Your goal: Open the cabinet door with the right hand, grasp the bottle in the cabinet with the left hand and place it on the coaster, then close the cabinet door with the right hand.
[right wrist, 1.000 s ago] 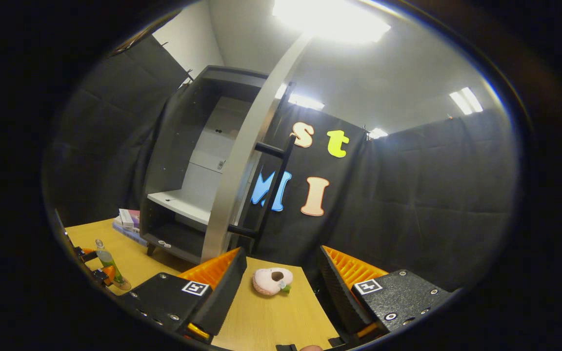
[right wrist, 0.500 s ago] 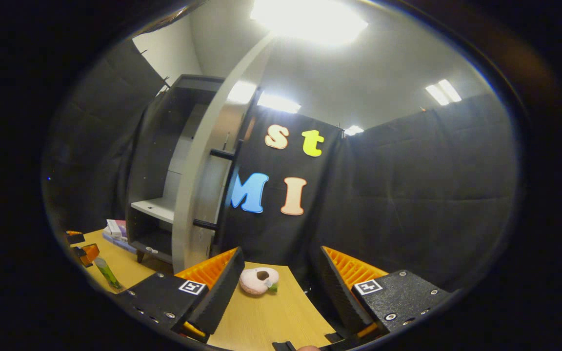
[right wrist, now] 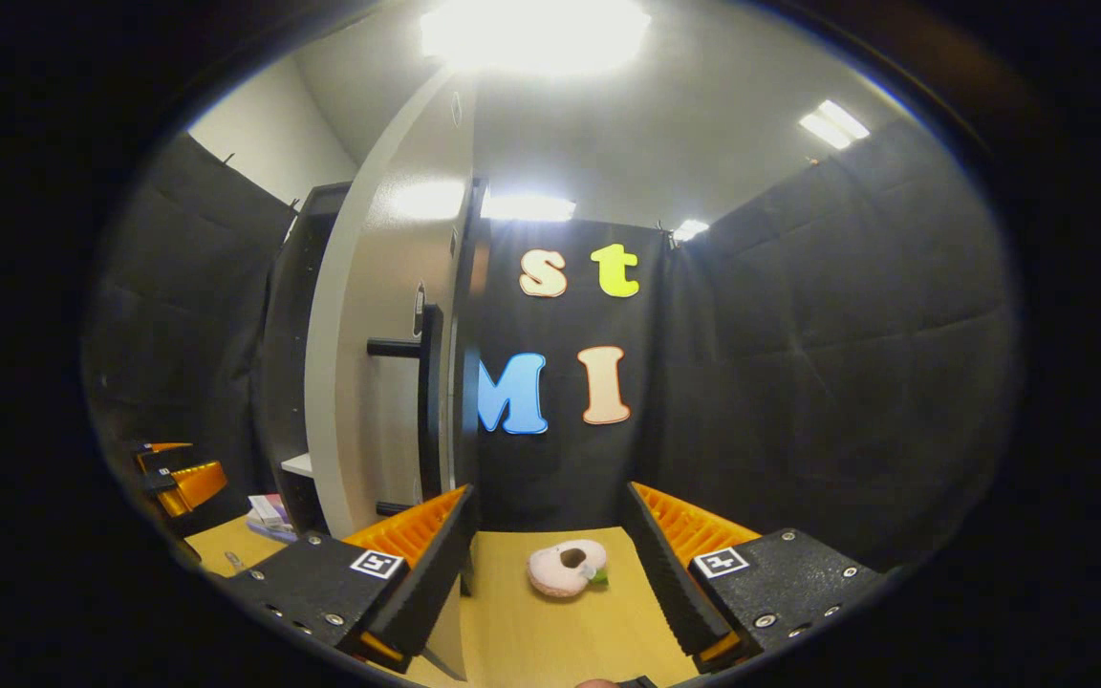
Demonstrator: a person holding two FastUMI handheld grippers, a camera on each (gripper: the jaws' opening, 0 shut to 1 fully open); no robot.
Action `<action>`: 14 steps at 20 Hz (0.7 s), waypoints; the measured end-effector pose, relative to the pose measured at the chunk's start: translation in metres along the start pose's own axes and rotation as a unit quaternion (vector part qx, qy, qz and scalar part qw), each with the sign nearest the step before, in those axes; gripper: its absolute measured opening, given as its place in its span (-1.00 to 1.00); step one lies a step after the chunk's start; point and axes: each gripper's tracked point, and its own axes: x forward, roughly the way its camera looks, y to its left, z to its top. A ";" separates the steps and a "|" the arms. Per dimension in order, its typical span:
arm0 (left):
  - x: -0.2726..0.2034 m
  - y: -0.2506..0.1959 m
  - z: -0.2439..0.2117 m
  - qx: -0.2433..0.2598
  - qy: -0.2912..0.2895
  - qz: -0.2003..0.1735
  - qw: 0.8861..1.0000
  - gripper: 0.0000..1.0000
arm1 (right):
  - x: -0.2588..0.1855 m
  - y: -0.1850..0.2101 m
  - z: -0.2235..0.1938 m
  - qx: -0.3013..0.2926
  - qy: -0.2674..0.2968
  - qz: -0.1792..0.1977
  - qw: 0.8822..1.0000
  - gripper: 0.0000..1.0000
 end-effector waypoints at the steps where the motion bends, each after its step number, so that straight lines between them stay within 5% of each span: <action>1: 0.000 -0.003 0.000 0.007 0.005 -0.004 1.000 0.77 | 0.000 0.000 0.000 0.009 0.001 -0.004 1.000 0.83; 5: 0.009 -0.009 0.010 0.038 0.004 -0.014 0.999 0.83 | -0.003 0.012 0.006 -0.027 -0.018 -0.018 0.999 0.82; 14: 0.017 0.051 0.015 0.009 0.007 0.022 1.000 0.77 | -0.010 0.108 0.010 -0.046 -0.021 0.059 0.997 0.80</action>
